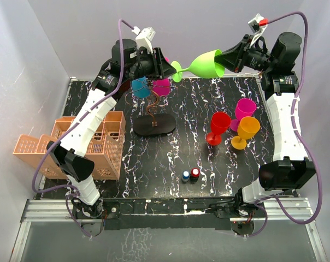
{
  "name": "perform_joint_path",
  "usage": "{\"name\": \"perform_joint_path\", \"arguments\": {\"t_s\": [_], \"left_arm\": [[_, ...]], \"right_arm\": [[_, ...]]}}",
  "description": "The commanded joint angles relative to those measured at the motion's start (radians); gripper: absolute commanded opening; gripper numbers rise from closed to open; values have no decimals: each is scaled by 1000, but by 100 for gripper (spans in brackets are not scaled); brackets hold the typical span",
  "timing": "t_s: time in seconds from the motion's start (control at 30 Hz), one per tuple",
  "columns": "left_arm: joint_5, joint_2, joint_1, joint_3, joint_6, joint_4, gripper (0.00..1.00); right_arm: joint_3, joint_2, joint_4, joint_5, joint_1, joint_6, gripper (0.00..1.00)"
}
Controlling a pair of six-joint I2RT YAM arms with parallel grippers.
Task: Place the wine glass upside down on the wine glass rack
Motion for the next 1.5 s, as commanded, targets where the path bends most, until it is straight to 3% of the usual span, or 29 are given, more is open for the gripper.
{"name": "perform_joint_path", "arguments": {"t_s": [0.0,0.33,0.57,0.63,0.83,1.1,1.33,1.47], "left_arm": [[24,-10,1,-2,-20,19,32],[37,-2,1,-11,-31,33,27],[41,-4,1,-4,-23,32,12],[52,-6,1,1,-7,37,0],[22,-15,12,37,54,19,0],[-55,-53,80,83,158,-19,0],[-237,-76,104,214,396,-76,0],[-277,-95,107,265,663,-104,0]], "right_arm": [[9,-42,53,-8,2,-9,8],[1,-49,54,-28,1,-6,8],[1,-49,60,-46,1,0,9],[0,-49,67,-69,1,4,16],[-8,-48,90,-96,-3,19,39],[-7,-47,84,-119,-38,7,62],[7,-49,76,-128,-51,7,75],[-10,-52,75,-114,-54,4,76]]}}
